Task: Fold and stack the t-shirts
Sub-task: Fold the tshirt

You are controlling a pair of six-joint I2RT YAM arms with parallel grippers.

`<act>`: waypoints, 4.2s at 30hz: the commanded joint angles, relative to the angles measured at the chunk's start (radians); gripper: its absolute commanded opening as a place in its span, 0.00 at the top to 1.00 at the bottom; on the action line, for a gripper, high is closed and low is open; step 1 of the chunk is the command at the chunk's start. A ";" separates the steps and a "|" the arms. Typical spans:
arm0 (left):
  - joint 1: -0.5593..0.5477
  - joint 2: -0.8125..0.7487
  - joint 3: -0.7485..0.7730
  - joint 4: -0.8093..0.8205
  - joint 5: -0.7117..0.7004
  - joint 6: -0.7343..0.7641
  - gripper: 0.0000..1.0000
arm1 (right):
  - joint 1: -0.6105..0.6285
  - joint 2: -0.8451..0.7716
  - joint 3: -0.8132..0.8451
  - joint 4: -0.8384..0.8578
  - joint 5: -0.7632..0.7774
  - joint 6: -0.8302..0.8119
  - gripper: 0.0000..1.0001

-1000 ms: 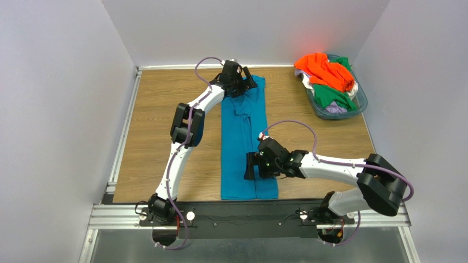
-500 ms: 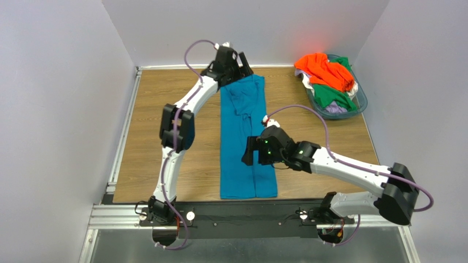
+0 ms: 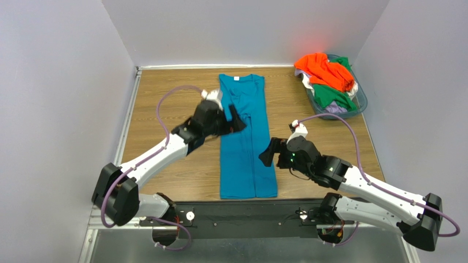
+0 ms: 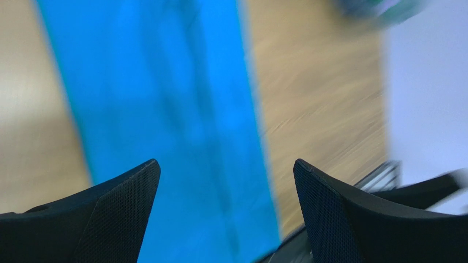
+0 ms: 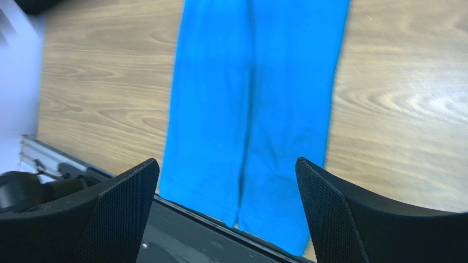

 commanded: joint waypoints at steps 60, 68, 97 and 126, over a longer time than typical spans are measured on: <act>-0.275 -0.326 -0.632 -0.287 0.114 -0.367 1.00 | 0.002 0.149 -0.271 -0.047 -0.406 0.200 0.44; -0.275 -0.317 -0.621 -0.296 0.106 -0.358 1.00 | 0.003 0.161 -0.288 -0.076 -0.420 0.223 0.50; -0.139 -0.159 -0.333 -0.224 0.024 -0.164 1.00 | 0.002 0.315 0.080 -0.083 0.015 0.025 0.99; 0.128 0.123 -0.027 -0.057 -0.021 0.064 1.00 | -0.188 0.684 0.488 -0.005 0.213 -0.243 0.99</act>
